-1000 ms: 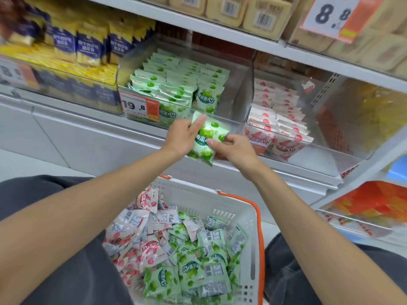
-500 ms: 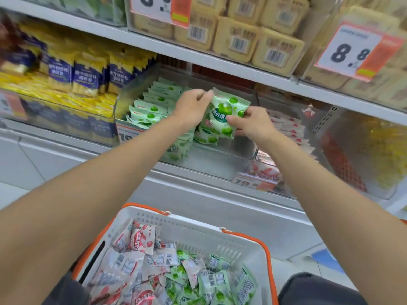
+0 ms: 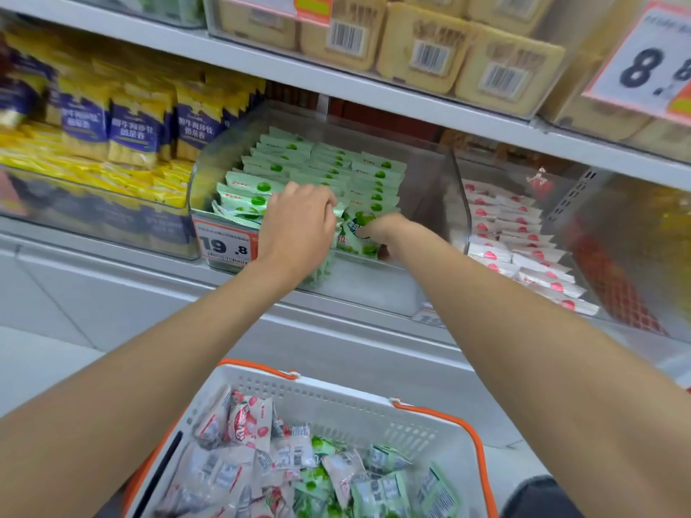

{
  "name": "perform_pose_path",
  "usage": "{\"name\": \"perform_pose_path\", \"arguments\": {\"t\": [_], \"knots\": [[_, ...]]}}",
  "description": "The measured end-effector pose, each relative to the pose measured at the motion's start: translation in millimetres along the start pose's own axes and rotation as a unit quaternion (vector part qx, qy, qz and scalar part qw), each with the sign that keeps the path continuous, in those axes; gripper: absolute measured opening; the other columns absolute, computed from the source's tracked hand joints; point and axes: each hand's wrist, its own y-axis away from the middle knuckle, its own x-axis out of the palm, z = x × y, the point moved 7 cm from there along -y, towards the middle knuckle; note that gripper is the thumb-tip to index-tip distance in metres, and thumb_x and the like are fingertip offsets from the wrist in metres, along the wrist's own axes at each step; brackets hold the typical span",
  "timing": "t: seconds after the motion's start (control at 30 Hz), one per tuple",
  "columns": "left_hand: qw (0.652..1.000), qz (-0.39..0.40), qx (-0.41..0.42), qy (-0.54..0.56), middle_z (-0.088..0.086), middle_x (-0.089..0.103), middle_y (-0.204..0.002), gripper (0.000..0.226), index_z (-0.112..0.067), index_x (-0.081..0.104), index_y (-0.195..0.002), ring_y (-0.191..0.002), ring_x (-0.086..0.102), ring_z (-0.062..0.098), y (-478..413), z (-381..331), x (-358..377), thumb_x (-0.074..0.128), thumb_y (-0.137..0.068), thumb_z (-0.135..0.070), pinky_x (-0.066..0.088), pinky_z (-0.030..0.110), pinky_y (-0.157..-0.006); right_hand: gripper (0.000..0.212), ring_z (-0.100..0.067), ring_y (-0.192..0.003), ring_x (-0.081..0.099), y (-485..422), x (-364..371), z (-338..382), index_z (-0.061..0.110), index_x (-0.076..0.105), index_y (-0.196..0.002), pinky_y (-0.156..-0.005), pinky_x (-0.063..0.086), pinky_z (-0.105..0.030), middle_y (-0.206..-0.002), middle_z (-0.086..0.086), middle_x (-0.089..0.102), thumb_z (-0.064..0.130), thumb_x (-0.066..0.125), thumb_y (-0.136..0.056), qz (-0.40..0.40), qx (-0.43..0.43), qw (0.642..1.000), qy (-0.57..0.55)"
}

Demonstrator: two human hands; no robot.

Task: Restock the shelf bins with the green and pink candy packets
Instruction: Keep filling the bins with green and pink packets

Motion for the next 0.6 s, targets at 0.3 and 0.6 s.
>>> {"name": "perform_pose_path", "arguments": {"t": [0.3,0.6], "knots": [[0.998,-0.054,0.03,0.034,0.0,0.067,-0.098,0.016,-0.015,0.067,-0.099,-0.096,0.055,0.025,11,-12,-15,0.052,-0.093,-0.013,0.044,0.041,-0.083,0.071,-0.032,-0.129,0.045,28,-31,-6,-0.002,0.027,-0.145,-0.099,0.043,-0.035,-0.141,-0.019,0.041,0.015,0.066,-0.088,-0.14,-0.047,0.988,0.044],[0.973,0.07,-0.136,0.174,-0.003,0.065,-0.088,0.008,-0.014,0.066,-0.086,-0.076,0.054,0.017,109,-34,12,0.059,-0.087,-0.014,0.043,0.032,-0.069,0.028,-0.02,-0.084,0.051,153,31,-63,0.011,0.061,-0.1,-0.073,0.04,-0.033,-0.089,-0.001,0.053,-0.002,0.053,-0.076,-0.198,-0.394,0.895,0.065]]}}
